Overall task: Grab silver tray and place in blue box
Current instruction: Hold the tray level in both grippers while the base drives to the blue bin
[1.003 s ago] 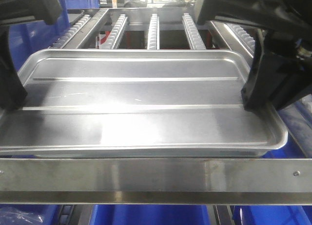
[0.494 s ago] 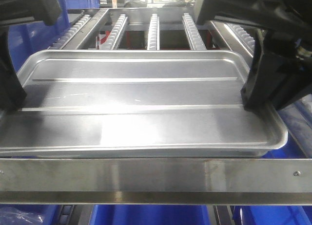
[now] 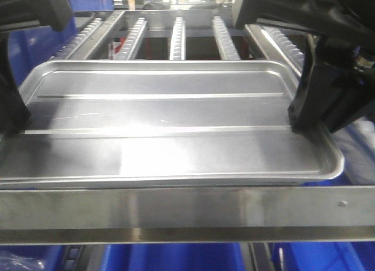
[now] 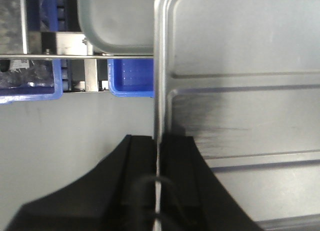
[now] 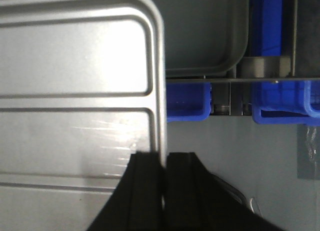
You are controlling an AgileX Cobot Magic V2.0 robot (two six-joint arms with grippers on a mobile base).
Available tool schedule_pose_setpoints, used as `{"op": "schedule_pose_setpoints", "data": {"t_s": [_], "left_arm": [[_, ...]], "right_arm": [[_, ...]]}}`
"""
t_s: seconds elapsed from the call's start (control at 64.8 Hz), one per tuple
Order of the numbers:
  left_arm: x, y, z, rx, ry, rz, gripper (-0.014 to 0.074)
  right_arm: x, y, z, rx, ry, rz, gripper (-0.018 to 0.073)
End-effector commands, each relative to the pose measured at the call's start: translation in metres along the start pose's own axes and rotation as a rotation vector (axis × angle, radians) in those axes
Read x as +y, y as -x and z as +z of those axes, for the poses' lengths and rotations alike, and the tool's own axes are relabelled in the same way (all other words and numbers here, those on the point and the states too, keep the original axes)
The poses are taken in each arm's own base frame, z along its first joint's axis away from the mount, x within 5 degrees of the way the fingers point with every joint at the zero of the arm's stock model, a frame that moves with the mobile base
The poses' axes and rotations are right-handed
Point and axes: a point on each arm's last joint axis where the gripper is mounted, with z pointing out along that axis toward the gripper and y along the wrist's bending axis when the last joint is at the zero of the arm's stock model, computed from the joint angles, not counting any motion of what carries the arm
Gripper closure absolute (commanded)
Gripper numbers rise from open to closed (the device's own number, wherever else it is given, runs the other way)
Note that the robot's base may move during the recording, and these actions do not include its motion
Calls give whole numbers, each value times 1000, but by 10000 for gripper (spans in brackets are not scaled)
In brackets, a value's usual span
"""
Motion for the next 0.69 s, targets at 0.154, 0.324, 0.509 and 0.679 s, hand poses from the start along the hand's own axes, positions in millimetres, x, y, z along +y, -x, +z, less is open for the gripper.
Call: {"op": "schedule_pose_setpoints", "data": {"t_s": [0.154, 0.324, 0.509, 0.679], "left_arm": [[-1, 5, -13, -51, -28, 8, 611], [-1, 5, -13, -51, -28, 8, 611], [-1, 5, -13, -50, -29, 6, 611], [-1, 5, -13, -50, -29, 6, 611]], "right_arm": [[0, 11, -12, -76, 27, -17, 501], [0, 11, -12, -76, 27, -17, 501], [0, 11, -12, -76, 27, -17, 501], [0, 11, -12, -76, 27, -17, 501]]}}
